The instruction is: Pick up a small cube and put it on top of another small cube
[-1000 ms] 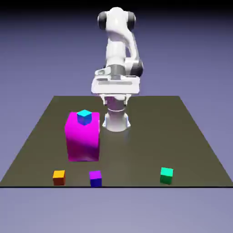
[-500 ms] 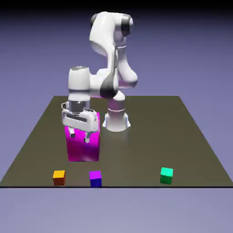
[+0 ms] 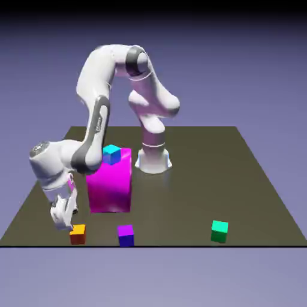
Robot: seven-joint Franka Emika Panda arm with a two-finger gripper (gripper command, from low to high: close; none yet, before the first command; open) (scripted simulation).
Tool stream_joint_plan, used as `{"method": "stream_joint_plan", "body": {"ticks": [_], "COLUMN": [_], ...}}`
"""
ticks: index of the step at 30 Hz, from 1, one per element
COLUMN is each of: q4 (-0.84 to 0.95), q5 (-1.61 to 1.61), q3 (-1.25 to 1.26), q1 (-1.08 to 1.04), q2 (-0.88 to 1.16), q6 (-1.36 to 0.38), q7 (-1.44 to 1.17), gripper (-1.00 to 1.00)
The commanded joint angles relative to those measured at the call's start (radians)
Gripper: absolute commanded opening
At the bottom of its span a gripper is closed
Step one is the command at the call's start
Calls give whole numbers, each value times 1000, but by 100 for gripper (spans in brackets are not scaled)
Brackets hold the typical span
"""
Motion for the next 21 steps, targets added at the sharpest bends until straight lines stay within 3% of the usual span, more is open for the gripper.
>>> {"method": "stream_joint_plan", "body": {"ticks": [1, 2, 3, 8, 21], "q4": [1, 2, 2, -9, -221], "q5": [4, 7, 7, -12, -154], "q3": [3, 6, 6, -10, -149], "q1": [2, 4, 4, 0, 179], "q2": [36, 60, 60, -85, -556], "q6": [35, 58, 58, -78, -375], "q7": [-4, -7, -7, 0, -316], "gripper": [0, 0, -100, -100, -100]}}
